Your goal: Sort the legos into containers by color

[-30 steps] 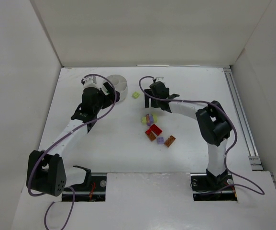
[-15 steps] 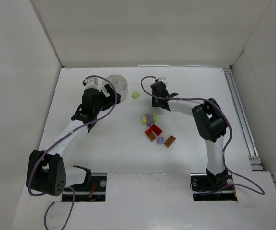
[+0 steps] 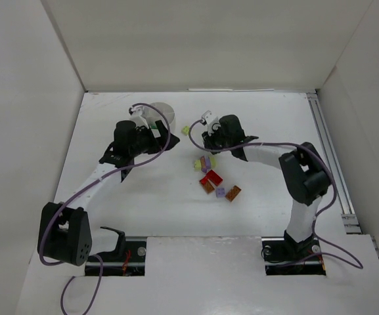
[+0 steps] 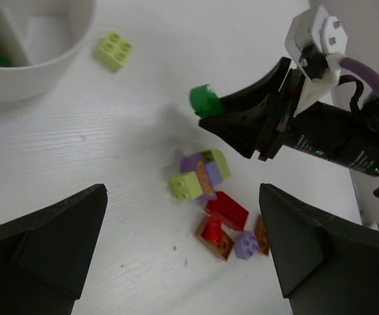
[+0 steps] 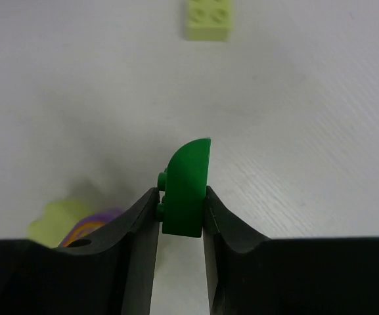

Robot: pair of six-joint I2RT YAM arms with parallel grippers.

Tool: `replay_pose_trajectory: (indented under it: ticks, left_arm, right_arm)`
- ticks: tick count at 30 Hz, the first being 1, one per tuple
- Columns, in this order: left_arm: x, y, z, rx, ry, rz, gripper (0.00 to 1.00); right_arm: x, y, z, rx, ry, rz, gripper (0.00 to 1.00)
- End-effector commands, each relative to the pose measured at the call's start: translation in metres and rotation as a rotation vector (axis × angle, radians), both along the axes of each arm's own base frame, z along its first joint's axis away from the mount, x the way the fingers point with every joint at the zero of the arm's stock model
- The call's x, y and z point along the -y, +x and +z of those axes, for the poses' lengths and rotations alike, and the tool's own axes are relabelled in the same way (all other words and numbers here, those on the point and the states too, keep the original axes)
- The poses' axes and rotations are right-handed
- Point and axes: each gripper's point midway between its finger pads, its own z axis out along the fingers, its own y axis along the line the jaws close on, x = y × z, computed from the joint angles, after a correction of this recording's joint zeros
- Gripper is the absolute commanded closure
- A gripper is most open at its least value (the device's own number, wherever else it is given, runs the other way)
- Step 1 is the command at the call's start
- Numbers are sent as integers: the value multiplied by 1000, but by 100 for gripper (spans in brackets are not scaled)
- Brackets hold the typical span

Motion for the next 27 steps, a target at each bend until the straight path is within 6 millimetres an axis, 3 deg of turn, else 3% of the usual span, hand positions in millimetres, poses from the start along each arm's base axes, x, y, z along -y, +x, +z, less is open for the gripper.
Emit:
replay_pose_trajectory:
  ticks: [1, 5, 11, 14, 20, 23, 24, 27]
  left_arm:
    - [37, -17, 31, 112, -96, -281, 0]
    - [48, -27, 28, 93, -143, -339, 0]
    - [66, -41, 30, 100, -162, -386, 0]
    - [69, -44, 37, 112, -196, -403, 0]
    - [74, -46, 39, 107, -213, -412, 3]
    - [73, -48, 35, 96, -211, -411, 13]
    - [73, -49, 31, 87, -209, -410, 21]
    - [74, -49, 35, 109, -216, -422, 32]
  right_arm:
    - [-52, -38, 101, 372, 167, 517, 88]
    - [-65, -84, 114, 424, 191, 675, 88]
    - [-83, -126, 132, 464, 251, 839, 88]
    - [-88, -137, 149, 510, 259, 867, 88]
    - [-89, -140, 161, 559, 247, 854, 88]
    - [-89, -139, 176, 594, 264, 837, 88]
    - [-89, -139, 176, 595, 264, 837, 88]
    - [-89, -137, 177, 590, 272, 822, 87]
